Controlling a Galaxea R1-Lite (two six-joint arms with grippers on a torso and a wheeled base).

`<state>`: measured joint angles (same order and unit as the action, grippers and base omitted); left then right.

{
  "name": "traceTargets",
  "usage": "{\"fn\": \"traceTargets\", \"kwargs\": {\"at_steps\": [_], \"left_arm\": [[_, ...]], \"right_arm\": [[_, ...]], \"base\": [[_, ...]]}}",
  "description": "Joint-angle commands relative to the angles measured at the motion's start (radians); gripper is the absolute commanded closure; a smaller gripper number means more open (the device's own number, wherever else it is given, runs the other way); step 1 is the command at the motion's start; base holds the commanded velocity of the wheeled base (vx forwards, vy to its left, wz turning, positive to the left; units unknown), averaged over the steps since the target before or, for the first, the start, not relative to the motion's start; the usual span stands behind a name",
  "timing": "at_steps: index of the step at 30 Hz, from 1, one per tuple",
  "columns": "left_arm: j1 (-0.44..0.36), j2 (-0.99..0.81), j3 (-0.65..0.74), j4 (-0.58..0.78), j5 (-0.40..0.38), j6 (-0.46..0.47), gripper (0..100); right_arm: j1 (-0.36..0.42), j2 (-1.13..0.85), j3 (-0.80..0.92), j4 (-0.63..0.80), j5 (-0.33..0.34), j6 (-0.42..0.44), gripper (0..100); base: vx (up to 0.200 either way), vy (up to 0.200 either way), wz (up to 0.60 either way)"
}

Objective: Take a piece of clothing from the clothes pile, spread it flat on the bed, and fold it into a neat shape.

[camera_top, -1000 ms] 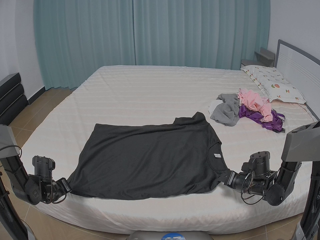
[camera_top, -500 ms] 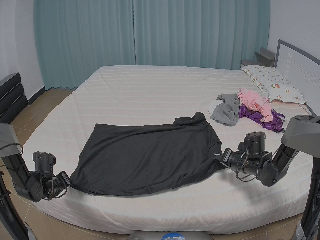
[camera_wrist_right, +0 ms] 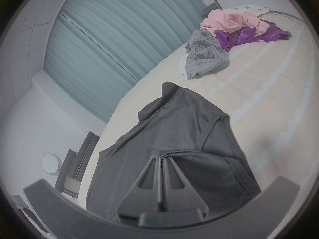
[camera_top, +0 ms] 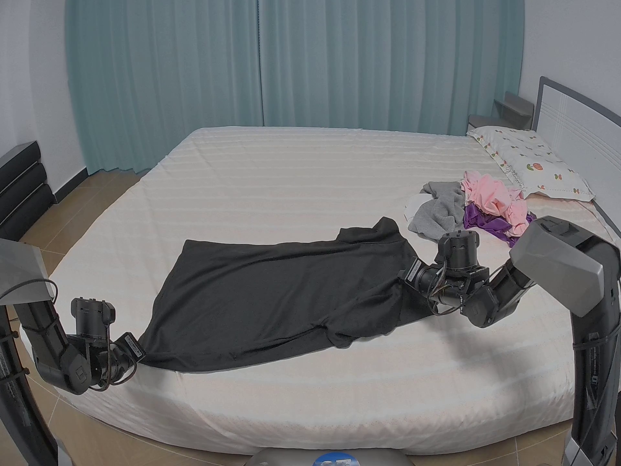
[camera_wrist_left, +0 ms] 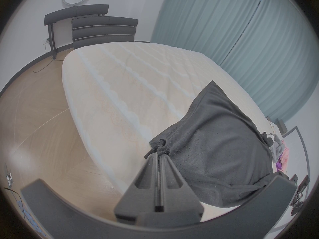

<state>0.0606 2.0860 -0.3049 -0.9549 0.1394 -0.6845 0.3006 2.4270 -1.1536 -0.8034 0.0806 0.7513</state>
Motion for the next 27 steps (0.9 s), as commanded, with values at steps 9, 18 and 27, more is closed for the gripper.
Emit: {"fn": "traceTargets", "kwargs": {"at_steps": [9, 18, 27], "left_arm": [[-0.007, 0.029, 0.001, -0.004, 0.000, -0.006, 100], [-0.007, 0.028, 0.004, -0.004, 0.000, -0.006, 100], [-0.007, 0.026, 0.006, -0.004, 0.000, -0.006, 100]], "right_arm": [[0.005, 0.067, -0.110, 0.003, -0.038, 0.007, 0], [0.003, -0.132, 0.107, -0.005, 0.021, 0.042, 0], [0.052, -0.171, 0.331, -0.043, 0.057, 0.102, 0]], "base": [[0.000, 0.000, 0.00], [0.000, 0.000, 0.00], [0.000, 0.000, 0.00]]}}
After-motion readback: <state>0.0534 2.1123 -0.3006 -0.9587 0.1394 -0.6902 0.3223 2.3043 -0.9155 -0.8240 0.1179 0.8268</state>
